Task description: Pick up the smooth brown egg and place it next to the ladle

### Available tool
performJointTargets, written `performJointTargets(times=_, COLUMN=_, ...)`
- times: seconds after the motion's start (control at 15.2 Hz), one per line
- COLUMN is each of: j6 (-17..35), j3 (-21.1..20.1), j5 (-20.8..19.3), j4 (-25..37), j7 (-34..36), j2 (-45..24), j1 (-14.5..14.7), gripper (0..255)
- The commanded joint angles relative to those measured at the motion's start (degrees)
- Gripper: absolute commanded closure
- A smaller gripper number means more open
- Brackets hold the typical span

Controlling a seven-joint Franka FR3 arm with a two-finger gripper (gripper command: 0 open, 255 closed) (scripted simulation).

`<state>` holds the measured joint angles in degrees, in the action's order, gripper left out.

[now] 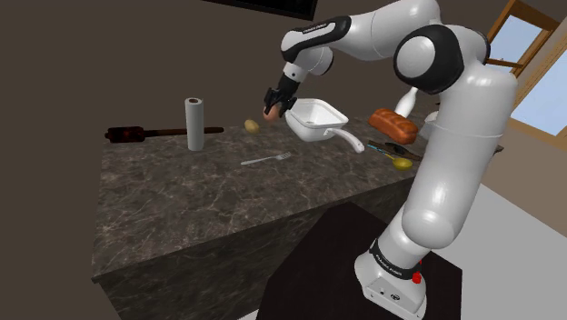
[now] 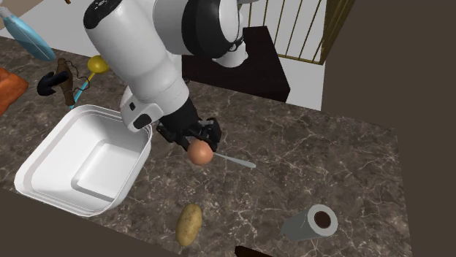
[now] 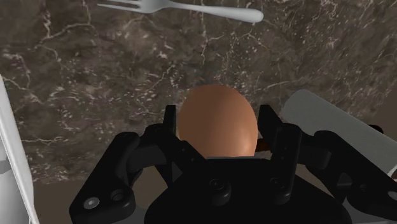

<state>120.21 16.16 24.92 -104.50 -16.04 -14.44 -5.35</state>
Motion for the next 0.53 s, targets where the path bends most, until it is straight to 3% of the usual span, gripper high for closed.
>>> performJointTargets(times=0.0, j6=-0.20, j3=0.76, j5=-0.18, j4=-1.81, j7=-1.75, j2=1.49, j1=-0.98, gripper=255)
performJointTargets(times=0.46, j6=-1.62, j3=4.40, j5=-1.10, j4=-7.46, j7=-9.69, j2=6.09, j1=-5.50, gripper=255)
